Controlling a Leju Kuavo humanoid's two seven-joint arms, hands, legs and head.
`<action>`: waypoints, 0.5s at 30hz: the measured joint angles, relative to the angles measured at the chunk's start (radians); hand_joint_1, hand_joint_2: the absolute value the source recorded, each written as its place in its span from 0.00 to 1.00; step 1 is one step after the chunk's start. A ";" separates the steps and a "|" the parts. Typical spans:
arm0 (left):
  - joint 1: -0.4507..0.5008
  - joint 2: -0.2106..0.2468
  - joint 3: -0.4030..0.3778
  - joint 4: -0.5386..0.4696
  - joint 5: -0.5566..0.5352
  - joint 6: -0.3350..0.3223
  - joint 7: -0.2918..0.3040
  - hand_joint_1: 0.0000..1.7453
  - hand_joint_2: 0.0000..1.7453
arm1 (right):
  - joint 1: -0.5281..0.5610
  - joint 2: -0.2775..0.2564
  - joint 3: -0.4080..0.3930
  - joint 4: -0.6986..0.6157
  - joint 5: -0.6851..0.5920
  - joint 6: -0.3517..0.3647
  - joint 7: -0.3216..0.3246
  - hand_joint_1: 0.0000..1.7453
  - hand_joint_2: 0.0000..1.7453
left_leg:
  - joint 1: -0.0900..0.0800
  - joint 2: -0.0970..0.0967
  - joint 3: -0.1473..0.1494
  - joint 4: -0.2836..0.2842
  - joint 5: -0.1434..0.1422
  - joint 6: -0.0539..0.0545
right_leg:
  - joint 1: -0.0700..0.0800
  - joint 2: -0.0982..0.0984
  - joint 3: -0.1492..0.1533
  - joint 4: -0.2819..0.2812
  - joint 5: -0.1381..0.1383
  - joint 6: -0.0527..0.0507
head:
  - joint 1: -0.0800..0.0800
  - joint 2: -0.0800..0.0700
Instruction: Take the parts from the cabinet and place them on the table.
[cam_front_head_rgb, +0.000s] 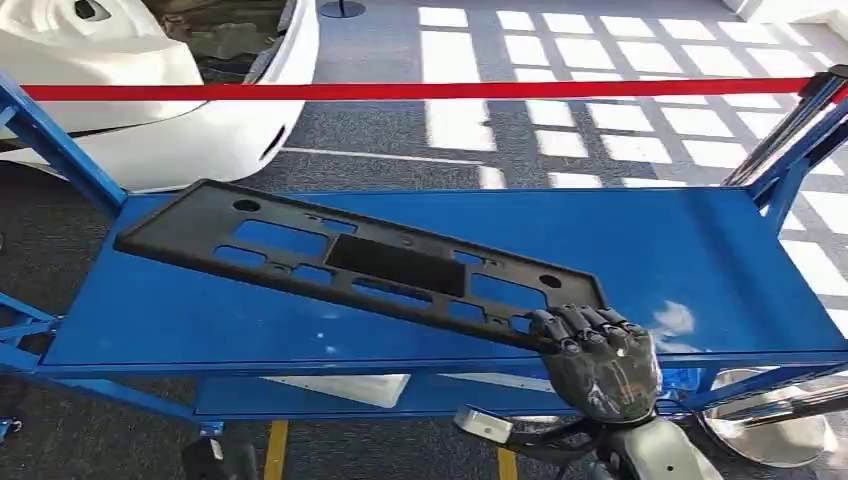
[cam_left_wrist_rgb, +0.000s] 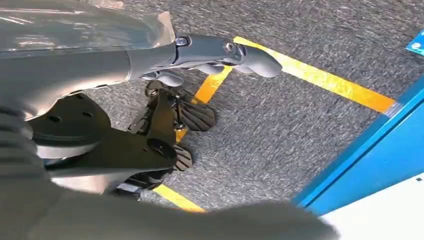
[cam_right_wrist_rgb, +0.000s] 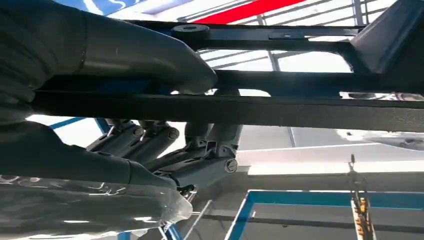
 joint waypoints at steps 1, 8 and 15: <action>0.000 0.000 0.000 0.000 0.000 -0.002 0.000 0.00 1.00 | 0.000 0.001 0.000 0.000 0.000 0.000 0.000 1.00 1.00 | 0.000 0.000 0.000 0.000 0.000 0.000 | 0.000 0.000 0.000 0.000 0.000 0.000 | 0.000 0.000; -0.001 0.000 0.003 0.000 0.000 0.076 0.072 0.00 1.00 | 0.007 0.010 0.001 0.000 0.000 0.000 0.010 1.00 1.00 | 0.000 0.000 0.000 0.000 0.000 0.000 | 0.000 0.000 0.000 0.000 0.000 0.000 | 0.000 0.000; -0.002 0.000 0.010 0.000 0.000 0.135 0.098 0.00 1.00 | 0.023 0.019 0.001 -0.006 0.000 0.000 0.013 1.00 1.00 | -0.004 0.000 0.000 0.001 -0.001 0.002 | -0.004 0.000 0.000 -0.001 0.001 0.001 | 0.000 0.000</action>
